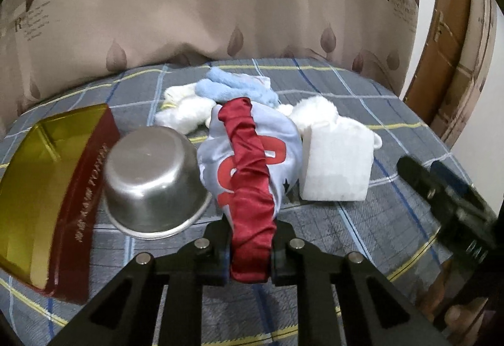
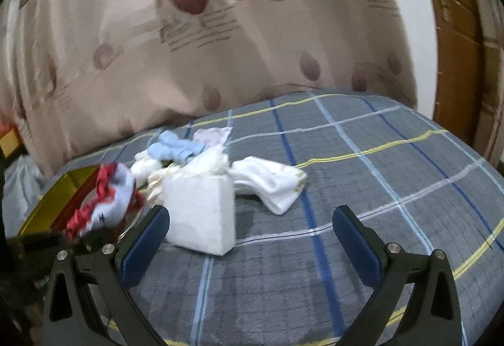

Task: Organize soft objects
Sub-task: 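Carry printed cloth into gold tray with left while right grasps tissue block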

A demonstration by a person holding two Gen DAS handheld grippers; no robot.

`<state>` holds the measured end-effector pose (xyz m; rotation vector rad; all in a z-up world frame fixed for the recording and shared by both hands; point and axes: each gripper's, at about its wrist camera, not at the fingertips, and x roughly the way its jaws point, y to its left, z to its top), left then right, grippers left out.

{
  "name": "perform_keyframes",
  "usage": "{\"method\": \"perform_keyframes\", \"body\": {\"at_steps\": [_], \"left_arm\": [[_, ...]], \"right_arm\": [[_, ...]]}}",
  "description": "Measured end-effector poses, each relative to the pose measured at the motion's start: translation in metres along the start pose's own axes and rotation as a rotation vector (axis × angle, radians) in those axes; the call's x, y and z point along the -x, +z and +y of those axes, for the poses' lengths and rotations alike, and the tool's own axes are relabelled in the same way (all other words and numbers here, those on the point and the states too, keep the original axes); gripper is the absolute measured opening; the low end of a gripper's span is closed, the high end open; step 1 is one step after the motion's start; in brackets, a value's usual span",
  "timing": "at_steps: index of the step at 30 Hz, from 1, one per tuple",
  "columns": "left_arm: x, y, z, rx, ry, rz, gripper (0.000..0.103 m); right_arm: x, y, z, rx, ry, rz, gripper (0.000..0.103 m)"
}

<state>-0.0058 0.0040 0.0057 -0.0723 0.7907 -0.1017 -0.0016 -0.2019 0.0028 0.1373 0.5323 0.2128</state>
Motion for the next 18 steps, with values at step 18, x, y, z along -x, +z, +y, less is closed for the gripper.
{"method": "perform_keyframes", "body": {"at_steps": [18], "left_arm": [[0.048, 0.026, 0.052, 0.088, 0.084, -0.055, 0.017]], "right_arm": [[-0.064, 0.010, 0.020, -0.011, 0.037, 0.220, 0.102]]}}
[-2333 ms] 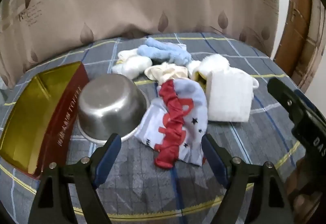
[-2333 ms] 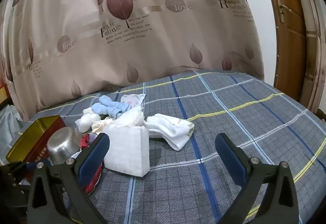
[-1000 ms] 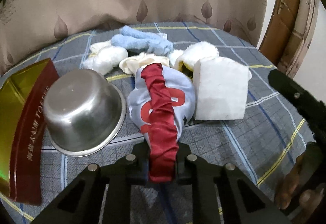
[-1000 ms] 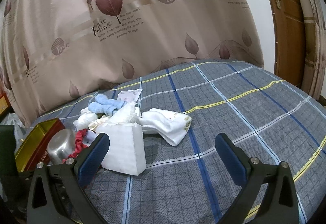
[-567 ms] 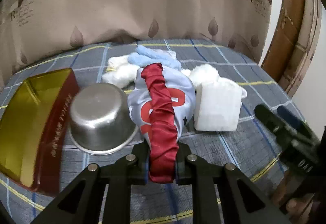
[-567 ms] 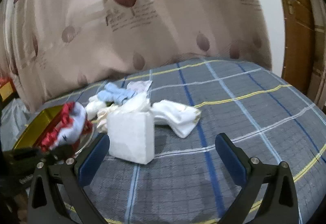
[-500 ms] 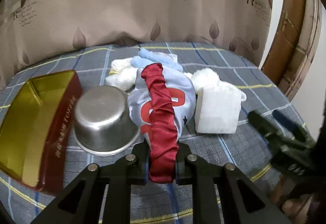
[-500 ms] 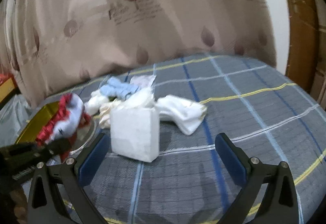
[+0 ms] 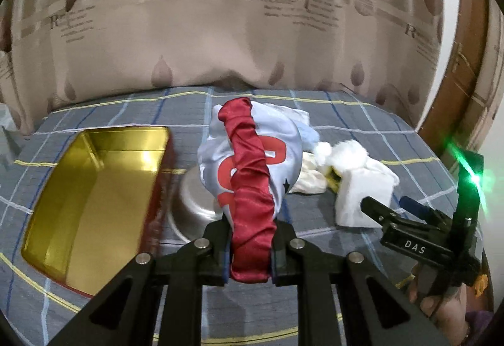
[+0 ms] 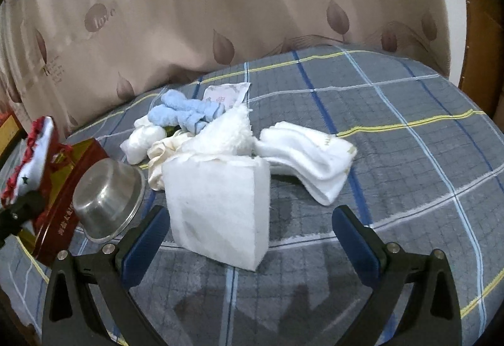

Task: Organize soft objects
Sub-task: 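Carry printed cloth into gold tray with left while right grasps tissue block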

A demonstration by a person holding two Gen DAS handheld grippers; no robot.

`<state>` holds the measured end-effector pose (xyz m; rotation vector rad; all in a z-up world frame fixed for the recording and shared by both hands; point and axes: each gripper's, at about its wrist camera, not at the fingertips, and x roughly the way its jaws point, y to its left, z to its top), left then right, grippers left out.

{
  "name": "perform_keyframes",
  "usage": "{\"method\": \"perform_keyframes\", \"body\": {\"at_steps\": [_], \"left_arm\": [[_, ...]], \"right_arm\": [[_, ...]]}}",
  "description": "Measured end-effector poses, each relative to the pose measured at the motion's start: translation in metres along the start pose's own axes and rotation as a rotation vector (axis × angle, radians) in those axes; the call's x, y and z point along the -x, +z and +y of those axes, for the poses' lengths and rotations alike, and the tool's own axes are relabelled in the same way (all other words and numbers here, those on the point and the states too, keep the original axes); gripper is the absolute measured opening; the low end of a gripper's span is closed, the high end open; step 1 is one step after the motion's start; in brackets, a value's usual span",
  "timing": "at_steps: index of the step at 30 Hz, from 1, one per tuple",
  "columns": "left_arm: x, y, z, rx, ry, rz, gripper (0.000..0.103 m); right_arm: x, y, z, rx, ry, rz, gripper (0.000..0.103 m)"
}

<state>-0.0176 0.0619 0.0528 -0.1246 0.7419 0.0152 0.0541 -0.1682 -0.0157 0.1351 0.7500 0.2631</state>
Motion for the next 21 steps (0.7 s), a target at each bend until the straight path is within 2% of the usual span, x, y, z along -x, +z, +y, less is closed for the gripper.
{"method": "perform_keyframes", "body": {"at_steps": [1, 2, 3, 5, 10, 18, 21], "left_arm": [[0.000, 0.003, 0.006, 0.003, 0.009, 0.000, 0.017], [0.000, 0.006, 0.012, 0.007, 0.019, -0.002, 0.017], [0.000, 0.008, 0.019, 0.009, 0.025, -0.001, 0.017], [0.000, 0.013, 0.032, 0.025, 0.050, 0.002, 0.017], [-0.006, 0.022, 0.064, 0.050, 0.112, 0.025, 0.017], [-0.032, 0.032, 0.120, 0.094, 0.206, 0.114, 0.017], [-0.043, 0.035, 0.132, 0.096, 0.234, 0.145, 0.024]], "right_arm": [[-0.001, 0.000, 0.002, 0.010, -0.006, -0.002, 0.102], [-0.001, 0.001, 0.004, 0.016, -0.006, -0.002, 0.094], [-0.003, 0.001, 0.006, 0.026, 0.000, 0.006, 0.074], [-0.008, 0.001, 0.009, 0.035, 0.027, 0.030, 0.054], [-0.009, 0.000, 0.022, 0.080, 0.025, 0.018, 0.050], [-0.008, -0.002, 0.022, 0.085, 0.028, 0.005, 0.047], [-0.009, -0.001, 0.024, 0.094, 0.025, 0.007, 0.047]]}}
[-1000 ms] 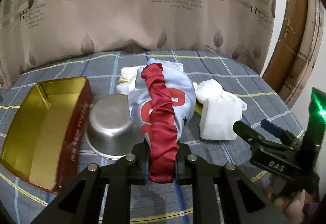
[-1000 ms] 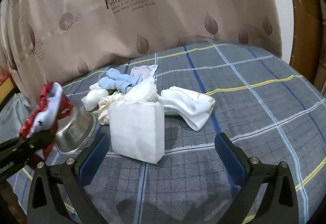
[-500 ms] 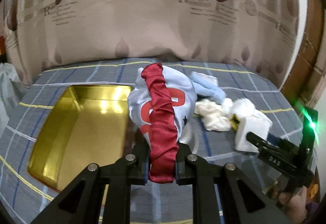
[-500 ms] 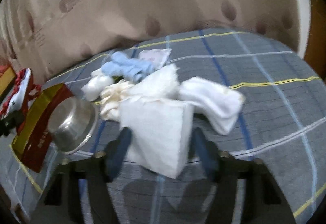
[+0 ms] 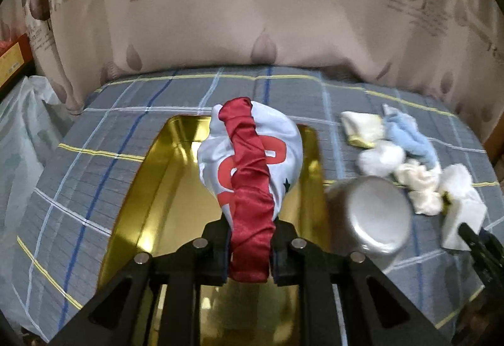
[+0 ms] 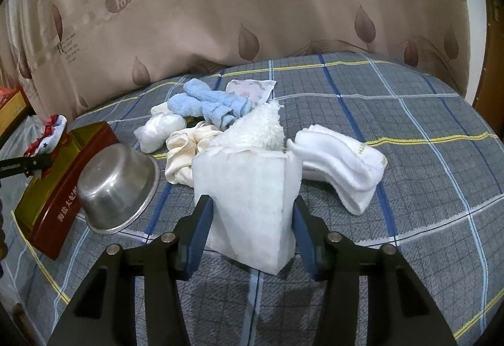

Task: Organize soft objects
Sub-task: 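Carry printed cloth into gold tray with left while right grasps tissue block, then carry the white tissue block into the gold tray and open the right gripper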

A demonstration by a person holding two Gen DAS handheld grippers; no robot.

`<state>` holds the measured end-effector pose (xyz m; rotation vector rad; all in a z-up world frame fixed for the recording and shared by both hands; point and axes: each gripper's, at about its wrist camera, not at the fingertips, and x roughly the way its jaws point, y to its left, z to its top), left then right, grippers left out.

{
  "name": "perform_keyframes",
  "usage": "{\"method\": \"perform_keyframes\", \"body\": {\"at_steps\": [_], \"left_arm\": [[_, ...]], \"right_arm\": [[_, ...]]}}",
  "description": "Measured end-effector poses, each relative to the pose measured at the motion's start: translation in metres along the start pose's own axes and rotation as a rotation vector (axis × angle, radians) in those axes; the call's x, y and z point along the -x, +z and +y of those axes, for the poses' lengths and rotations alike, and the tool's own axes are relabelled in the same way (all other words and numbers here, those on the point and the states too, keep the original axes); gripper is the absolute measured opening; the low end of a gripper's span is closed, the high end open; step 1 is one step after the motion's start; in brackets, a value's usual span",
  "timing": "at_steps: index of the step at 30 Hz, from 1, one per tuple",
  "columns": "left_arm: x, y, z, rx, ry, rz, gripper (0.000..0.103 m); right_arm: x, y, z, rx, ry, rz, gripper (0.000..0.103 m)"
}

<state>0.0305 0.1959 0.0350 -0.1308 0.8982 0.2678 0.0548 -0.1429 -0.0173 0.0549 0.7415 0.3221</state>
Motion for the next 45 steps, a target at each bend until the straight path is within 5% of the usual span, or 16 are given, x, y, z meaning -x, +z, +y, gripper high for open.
{"method": "perform_keyframes", "body": {"at_steps": [7, 11, 18, 30, 45], "left_arm": [[-0.019, 0.005, 0.006, -0.026, 0.071, 0.042, 0.049], [-0.022, 0.004, 0.007, -0.039, 0.090, 0.020, 0.053], [-0.010, 0.001, 0.008, -0.027, 0.075, 0.001, 0.055], [0.041, -0.015, 0.015, 0.042, 0.057, -0.060, 0.060], [0.115, -0.044, 0.025, 0.143, 0.002, -0.168, 0.060]], "right_arm": [[0.001, -0.001, -0.001, -0.005, 0.002, 0.000, 0.047], [0.001, 0.000, -0.002, -0.009, 0.005, -0.001, 0.047], [0.002, 0.000, -0.001, -0.010, 0.012, -0.006, 0.046], [0.018, -0.004, -0.014, -0.036, 0.064, 0.004, 0.028], [0.048, 0.002, 0.002, -0.021, 0.163, -0.007, 0.024]]}}
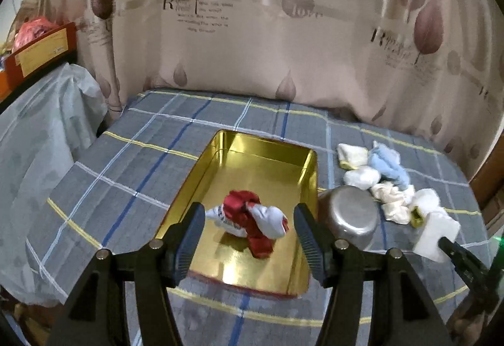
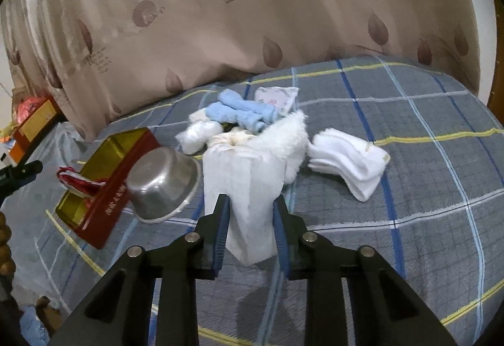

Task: Organize soft objects
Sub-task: 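Carry the white tissue block into the gold tray and open the right gripper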

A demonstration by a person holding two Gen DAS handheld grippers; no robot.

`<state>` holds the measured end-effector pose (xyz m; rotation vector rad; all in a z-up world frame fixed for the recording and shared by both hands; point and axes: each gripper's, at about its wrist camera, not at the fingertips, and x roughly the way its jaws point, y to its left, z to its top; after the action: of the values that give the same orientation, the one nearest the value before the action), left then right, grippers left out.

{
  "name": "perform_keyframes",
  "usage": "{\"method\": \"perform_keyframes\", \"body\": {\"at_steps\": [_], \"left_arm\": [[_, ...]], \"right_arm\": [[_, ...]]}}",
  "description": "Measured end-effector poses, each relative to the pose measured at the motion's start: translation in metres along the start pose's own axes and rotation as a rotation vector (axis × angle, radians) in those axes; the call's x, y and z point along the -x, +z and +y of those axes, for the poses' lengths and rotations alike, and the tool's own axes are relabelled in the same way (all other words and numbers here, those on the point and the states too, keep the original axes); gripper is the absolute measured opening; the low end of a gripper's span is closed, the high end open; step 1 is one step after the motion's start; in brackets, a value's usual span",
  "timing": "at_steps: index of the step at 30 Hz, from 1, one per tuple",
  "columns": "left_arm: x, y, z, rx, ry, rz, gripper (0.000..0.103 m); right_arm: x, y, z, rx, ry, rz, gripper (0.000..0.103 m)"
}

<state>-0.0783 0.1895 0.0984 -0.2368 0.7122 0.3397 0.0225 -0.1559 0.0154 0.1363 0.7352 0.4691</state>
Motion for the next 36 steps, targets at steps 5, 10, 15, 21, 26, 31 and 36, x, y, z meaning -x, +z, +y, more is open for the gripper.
{"method": "perform_keyframes", "body": {"at_steps": [5, 10, 15, 21, 26, 31, 36], "left_arm": [[0.026, -0.022, 0.008, 0.027, 0.052, -0.013, 0.060], [0.037, -0.053, 0.021, 0.070, 0.106, 0.013, 0.060], [0.046, -0.065, 0.028, 0.069, 0.186, -0.038, 0.060], [0.054, -0.062, 0.035, 0.059, 0.209, -0.081, 0.060], [0.049, -0.062, 0.039, 0.042, 0.240, -0.087, 0.060], [0.040, -0.063, 0.045, 0.061, 0.221, -0.051, 0.060], [0.035, -0.064, 0.047, 0.063, 0.225, -0.036, 0.060]], "right_arm": [[0.010, 0.016, 0.028, 0.014, 0.081, -0.012, 0.025], [-0.002, 0.048, 0.085, 0.061, 0.209, 0.014, 0.025], [-0.049, 0.079, 0.155, 0.114, 0.300, 0.091, 0.025], [-0.124, 0.094, 0.213, 0.186, 0.318, 0.199, 0.026], [-0.178, 0.085, 0.241, 0.216, 0.288, 0.296, 0.027], [-0.203, 0.083, 0.256, 0.246, 0.286, 0.323, 0.032], [-0.193, 0.093, 0.251, 0.221, 0.306, 0.280, 0.041]]}}
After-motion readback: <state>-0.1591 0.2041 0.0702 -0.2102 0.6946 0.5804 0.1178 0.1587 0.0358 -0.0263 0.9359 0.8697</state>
